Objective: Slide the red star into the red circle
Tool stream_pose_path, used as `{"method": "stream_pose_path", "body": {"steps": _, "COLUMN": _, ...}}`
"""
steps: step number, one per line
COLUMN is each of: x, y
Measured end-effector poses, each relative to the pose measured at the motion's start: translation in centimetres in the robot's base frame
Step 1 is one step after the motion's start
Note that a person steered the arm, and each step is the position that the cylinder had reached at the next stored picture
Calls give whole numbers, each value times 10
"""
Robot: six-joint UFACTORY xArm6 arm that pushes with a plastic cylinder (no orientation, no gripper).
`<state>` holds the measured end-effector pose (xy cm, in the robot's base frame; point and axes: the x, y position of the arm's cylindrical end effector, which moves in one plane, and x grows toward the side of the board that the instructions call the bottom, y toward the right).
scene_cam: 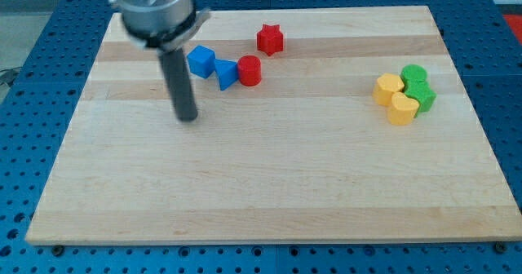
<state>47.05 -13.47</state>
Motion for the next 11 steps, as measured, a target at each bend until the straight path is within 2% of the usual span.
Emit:
{"method": "stream_pose_path", "body": {"steps": 1, "x": 72, "y": 10}}
{"method": "stream_pose_path", "body": {"steps": 2, "x": 76, "y": 66}}
{"method": "stream_pose_path", "body": {"steps": 3, "x": 55, "y": 134}}
{"method": "stream_pose_path", "body": {"steps": 4, "x": 13, "y": 179}}
{"method": "stream_pose_path", "body": {"steps": 5, "x": 7, "y": 173}}
{"method": "stream_pose_path", "body": {"steps": 7, "x": -126, "y": 231}}
{"method": "stream_pose_path", "body": {"steps": 8, "x": -188, "y": 241}}
{"method": "stream_pose_path", "body": {"steps": 9, "x": -218, "y": 170}}
{"method": "stream_pose_path", "body": {"steps": 10, "x": -229, "y": 109}}
{"method": "stream_pose_path", "body": {"steps": 11, "x": -222, "y": 77}}
